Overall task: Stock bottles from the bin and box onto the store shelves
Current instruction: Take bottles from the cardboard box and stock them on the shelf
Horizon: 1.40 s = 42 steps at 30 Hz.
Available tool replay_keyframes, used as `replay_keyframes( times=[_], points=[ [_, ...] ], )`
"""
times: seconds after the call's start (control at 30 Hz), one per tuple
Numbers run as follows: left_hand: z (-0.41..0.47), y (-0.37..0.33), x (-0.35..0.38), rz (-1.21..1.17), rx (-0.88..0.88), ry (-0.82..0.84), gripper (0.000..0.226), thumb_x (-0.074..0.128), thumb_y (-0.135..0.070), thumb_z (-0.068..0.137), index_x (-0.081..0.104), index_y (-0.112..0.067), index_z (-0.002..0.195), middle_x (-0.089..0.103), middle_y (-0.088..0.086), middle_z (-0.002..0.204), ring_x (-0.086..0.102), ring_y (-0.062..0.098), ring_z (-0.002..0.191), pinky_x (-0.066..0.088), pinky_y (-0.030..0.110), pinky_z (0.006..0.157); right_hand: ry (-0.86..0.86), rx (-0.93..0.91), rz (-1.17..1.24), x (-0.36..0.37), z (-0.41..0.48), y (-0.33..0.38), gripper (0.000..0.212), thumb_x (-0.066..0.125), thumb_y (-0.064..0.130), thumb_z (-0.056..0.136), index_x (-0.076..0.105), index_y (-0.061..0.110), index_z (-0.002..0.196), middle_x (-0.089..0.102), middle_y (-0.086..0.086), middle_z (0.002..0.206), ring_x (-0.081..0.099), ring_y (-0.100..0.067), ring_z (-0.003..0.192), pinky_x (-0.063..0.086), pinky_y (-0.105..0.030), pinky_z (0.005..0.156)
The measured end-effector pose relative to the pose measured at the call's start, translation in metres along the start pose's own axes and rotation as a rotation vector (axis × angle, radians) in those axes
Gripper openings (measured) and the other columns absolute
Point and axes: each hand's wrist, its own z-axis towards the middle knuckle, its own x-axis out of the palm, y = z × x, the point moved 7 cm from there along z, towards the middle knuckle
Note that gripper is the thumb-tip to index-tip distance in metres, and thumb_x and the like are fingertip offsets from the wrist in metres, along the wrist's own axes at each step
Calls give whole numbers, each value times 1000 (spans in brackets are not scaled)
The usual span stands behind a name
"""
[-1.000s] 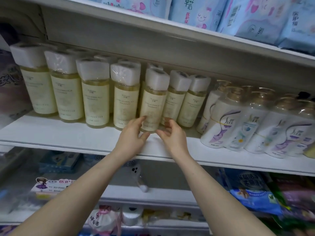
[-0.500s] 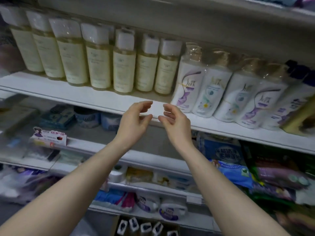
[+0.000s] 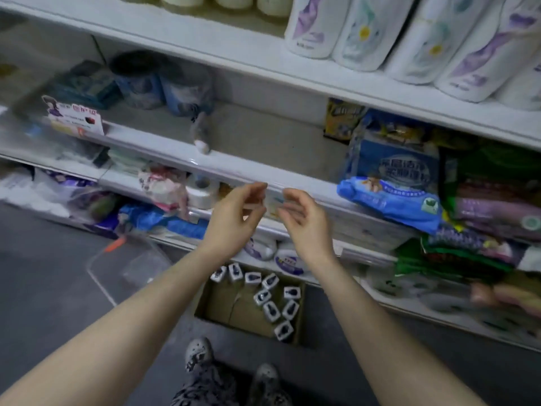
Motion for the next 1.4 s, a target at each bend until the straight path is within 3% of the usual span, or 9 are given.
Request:
replay_keyframes(
  times=[0.13, 0.3, 0.43, 0.5, 0.73, 0.93, 1.17, 1.4],
  points=[
    [-26, 46, 32, 0, -110, 67, 43, 64, -10, 91, 57, -25, 131, 66, -5, 115, 62, 5, 106, 52, 22, 86, 29, 98, -45, 8, -21, -57, 40, 67, 6, 91, 62, 17, 129, 66, 5, 123, 63, -3, 108, 52, -16, 90],
    [-56, 110, 75, -17, -217, 124, 39, 65, -12, 91, 59, -21, 129, 67, -4, 113, 63, 6, 103, 55, 26, 89, 15, 207, -111, 31, -46, -140, 39, 69, 5, 88, 65, 23, 122, 67, 18, 105, 66, 1, 99, 56, -30, 91],
    [-92, 167, 112, -54, -305, 173, 34, 65, -15, 92, 61, -19, 126, 67, -4, 114, 64, 5, 103, 56, 31, 89, 51, 300, -107, 57, -67, -209, 42, 65, 13, 86, 62, 37, 120, 70, 12, 114, 66, -5, 106, 55, -41, 93],
    [-110, 198, 129, -46, -346, 194, 33, 65, -17, 93, 61, -21, 125, 67, -6, 117, 63, 3, 104, 56, 33, 89, 59, 371, -103, 67, -77, -246, 42, 66, 11, 87, 62, 30, 124, 69, 7, 117, 65, -7, 107, 54, -43, 94],
    [-157, 300, 195, 5, -443, 301, 42, 66, -12, 91, 57, -24, 131, 63, -4, 122, 60, 8, 110, 55, 36, 91, 122, 483, -181, 95, -106, -362, 41, 65, 9, 92, 60, 29, 128, 67, 9, 118, 63, -3, 106, 56, -31, 90],
    [-176, 382, 257, 115, -464, 454, 47, 65, -15, 91, 54, -27, 134, 65, 2, 123, 62, 18, 110, 54, 42, 89, 124, 528, -287, 109, -113, -446, 39, 69, 12, 90, 63, 23, 127, 69, 2, 116, 65, -11, 104, 56, -29, 84],
    [-193, 466, 318, 232, -436, 599, 54, 62, -13, 91, 48, -24, 141, 54, 2, 138, 58, 23, 117, 49, 37, 95, 110, 579, -433, 128, -117, -541, 46, 73, 5, 85, 63, 15, 128, 68, -4, 122, 62, -21, 114, 44, -24, 90],
    [-193, 510, 377, 289, -356, 665, 58, 61, -7, 90, 44, -18, 145, 47, 4, 145, 57, 28, 117, 44, 35, 94, 196, 528, -563, 155, -113, -615, 51, 72, 13, 86, 56, 21, 134, 64, 0, 129, 57, -22, 123, 38, -26, 88]
  ],
)
